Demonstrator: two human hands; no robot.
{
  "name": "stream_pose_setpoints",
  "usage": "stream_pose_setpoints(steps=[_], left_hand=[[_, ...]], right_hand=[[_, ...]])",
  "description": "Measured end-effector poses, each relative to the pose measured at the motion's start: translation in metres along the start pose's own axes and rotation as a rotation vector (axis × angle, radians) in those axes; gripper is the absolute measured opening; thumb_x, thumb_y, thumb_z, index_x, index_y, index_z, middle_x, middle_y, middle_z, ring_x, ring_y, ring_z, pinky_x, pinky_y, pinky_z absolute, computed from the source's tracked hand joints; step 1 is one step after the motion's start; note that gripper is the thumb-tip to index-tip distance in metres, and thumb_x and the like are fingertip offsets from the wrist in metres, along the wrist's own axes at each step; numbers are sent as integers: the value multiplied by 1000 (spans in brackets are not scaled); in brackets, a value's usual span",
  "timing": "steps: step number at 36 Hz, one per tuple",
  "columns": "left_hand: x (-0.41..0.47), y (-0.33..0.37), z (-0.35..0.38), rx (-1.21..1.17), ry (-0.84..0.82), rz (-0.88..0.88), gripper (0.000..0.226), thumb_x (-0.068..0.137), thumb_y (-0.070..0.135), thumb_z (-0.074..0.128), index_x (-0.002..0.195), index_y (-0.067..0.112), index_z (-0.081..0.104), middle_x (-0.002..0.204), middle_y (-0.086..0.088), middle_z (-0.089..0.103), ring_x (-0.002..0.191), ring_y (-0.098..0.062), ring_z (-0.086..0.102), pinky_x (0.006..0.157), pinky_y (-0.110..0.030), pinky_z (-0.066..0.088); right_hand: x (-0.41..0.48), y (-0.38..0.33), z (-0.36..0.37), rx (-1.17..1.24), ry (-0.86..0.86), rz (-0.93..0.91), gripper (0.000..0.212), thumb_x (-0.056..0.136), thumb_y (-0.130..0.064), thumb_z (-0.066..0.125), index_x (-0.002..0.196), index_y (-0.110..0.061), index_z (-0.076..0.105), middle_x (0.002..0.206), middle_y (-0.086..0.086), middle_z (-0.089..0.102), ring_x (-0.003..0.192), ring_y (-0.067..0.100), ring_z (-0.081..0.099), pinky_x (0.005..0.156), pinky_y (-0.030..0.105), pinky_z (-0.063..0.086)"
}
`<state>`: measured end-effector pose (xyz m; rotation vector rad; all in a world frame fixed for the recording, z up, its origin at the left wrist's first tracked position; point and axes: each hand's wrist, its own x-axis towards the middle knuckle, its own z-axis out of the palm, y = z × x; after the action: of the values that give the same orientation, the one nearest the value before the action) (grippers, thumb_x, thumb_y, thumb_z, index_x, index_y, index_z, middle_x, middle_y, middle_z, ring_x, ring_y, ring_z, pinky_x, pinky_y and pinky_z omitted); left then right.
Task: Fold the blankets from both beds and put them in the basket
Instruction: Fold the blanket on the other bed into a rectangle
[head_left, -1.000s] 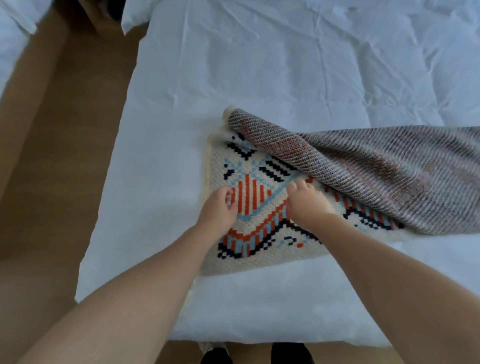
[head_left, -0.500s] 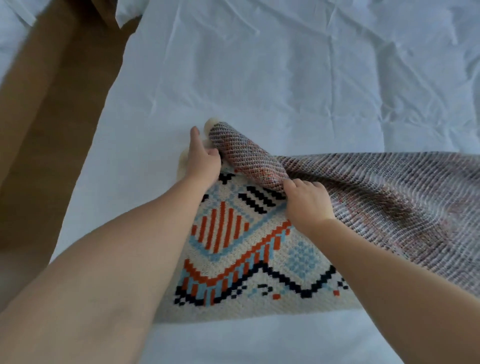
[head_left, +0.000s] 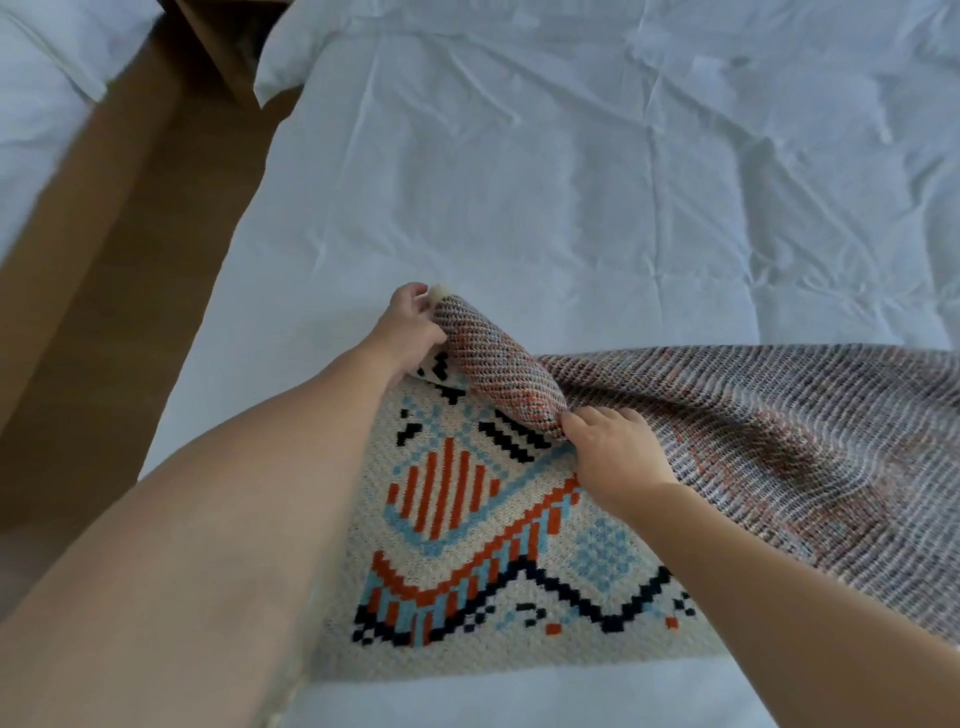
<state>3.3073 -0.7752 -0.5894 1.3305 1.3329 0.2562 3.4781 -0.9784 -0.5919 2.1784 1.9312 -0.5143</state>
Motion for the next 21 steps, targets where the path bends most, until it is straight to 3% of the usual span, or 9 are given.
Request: stream_pose_setpoints(steps=[3,6,10,12,14,16,18,19,21], left_hand=[[3,-4,1,106,7,1,57,87,5,58,140,12,38,133,-12,52,115,-26,54,100,-41,45],[-1,-11,1,405,106,159,23,91,21,57,109,8,57,104,-13,63,92,-28,60,81,-41,49],[-21,-10,-7,490,284,460,26,88,24,62,79,0,54,75,-19,60,68,-30,55,59,-34,40],[-38,-3,-11,500,288,532,32,90,27,61,77,-1,52,70,-18,55,62,-27,50,55,-32,34],[-52,3,-15,537,246,475,38,93,34,56,74,3,48,64,-10,47,58,-20,44,54,-32,31],[-60,8,-21,584,180,307,40,94,40,52,71,8,49,65,-3,47,59,-17,46,55,-31,35],[-67,14,-26,341,83,57,38,92,43,53,90,6,64,87,-7,65,80,-21,61,74,-33,51],[-71,17,-28,164,51,-46,38,92,42,54,102,7,66,100,-10,68,91,-24,64,85,-34,52],[-81,19,-31,-58,-16,-133,36,94,38,54,112,8,62,109,-10,68,97,-23,65,90,-34,50]], right_hand=[[1,0,0,16,-19,20,45,95,-11,37,139,-21,41,134,-2,53,124,19,48,108,37,31],[3,1,0,21,-40,43,50,94,-10,38,143,-21,36,130,-1,56,120,20,52,108,38,32],[6,-1,-8,37,-43,84,50,91,-10,39,140,-19,36,108,-1,61,100,21,59,100,37,37],[6,-3,-15,35,-40,112,51,90,-11,42,140,-18,35,108,0,62,101,22,60,97,37,38],[5,-6,-22,29,-29,145,52,88,-13,45,139,-18,35,113,2,62,105,24,59,96,38,39],[3,-9,-29,21,-24,181,53,88,-16,50,139,-17,35,118,5,60,108,27,58,94,39,41],[-1,-13,-35,10,-18,209,56,88,-16,51,141,-16,33,124,8,57,110,29,58,94,40,42],[-2,-16,-37,5,-11,221,58,88,-15,49,143,-16,31,127,9,54,111,29,57,94,40,43],[-6,-22,-37,-8,11,233,61,88,-15,48,145,-15,27,132,11,49,113,30,54,93,41,44]])
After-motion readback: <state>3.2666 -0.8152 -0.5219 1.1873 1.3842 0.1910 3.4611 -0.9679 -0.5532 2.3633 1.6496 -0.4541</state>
